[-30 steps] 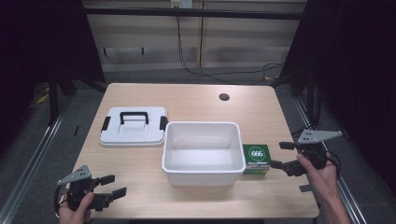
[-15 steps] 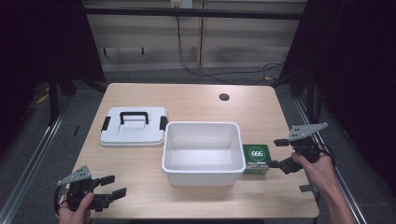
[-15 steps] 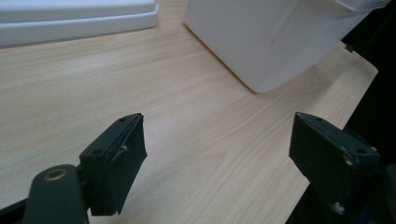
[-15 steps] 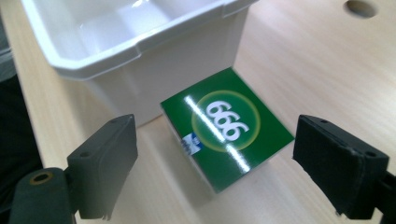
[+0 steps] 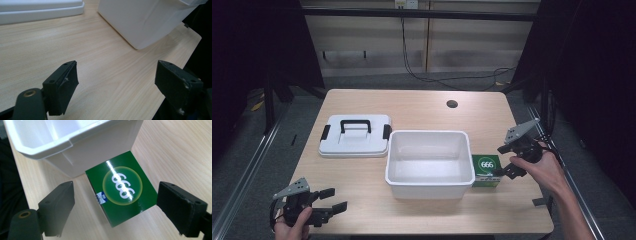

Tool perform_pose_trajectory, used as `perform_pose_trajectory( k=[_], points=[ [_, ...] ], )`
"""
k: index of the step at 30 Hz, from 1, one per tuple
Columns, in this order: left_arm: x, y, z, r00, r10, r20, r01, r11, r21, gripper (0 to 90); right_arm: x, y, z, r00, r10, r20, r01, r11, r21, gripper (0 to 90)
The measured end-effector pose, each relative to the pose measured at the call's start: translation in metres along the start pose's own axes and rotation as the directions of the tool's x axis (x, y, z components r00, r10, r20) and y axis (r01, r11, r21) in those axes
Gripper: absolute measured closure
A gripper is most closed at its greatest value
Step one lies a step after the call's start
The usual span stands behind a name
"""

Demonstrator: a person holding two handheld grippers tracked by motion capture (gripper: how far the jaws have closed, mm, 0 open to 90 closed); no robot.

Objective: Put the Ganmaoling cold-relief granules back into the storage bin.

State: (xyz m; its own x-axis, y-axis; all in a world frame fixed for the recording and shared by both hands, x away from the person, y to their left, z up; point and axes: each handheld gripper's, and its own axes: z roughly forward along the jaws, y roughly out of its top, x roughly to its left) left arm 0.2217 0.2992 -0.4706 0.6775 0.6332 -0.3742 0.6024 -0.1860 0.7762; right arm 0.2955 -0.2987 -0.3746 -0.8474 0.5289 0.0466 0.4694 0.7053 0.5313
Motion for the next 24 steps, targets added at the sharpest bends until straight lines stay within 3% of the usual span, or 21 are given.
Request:
perform_pose_trajectory(
  k=[3, 10, 15, 19, 21, 24],
  points=[
    [0.0, 0.0, 0.0, 1.0, -0.001, 0.001, 0.001, 1.0, 0.0, 18.6, -0.002, 0.005, 0.004, 0.9984, -0.049, -0.027, 0.05, 0.999, 0.007, 14.3],
    [0.001, 0.0, 0.0, 1.0, 0.002, 0.002, -0.002, 1.0, 0.002, 18.6, -0.008, 0.013, 0.012, 0.9902, -0.114, -0.081, 0.117, 0.993, 0.031, 10.8],
    [0.001, 0.0, 0.0, 1.0, -0.001, 0.005, 0.001, 1.0, 0.003, 18.6, -0.009, 0.018, 0.017, 0.979, -0.181, -0.094, 0.188, 0.979, 0.076, 9.2],
    [0.0, 0.0, 0.001, 1.0, -0.001, 0.006, 0.001, 1.0, 0.004, 18.6, -0.009, 0.023, 0.022, 0.975, -0.199, -0.098, 0.213, 0.963, 0.162, 9.2],
    [0.001, 0.0, 0.0, 1.0, 0.0, 0.006, 0.0, 1.0, 0.004, 18.6, -0.009, 0.026, 0.023, 0.9691, -0.226, -0.097, 0.24, 0.957, 0.163, 9.2],
    [0.001, 0.0, 0.0, 1.0, -0.003, 0.006, 0.003, 1.0, 0.004, 18.6, -0.011, 0.029, 0.026, 0.9676, -0.234, -0.095, 0.248, 0.952, 0.177, 9.2]
  ],
)
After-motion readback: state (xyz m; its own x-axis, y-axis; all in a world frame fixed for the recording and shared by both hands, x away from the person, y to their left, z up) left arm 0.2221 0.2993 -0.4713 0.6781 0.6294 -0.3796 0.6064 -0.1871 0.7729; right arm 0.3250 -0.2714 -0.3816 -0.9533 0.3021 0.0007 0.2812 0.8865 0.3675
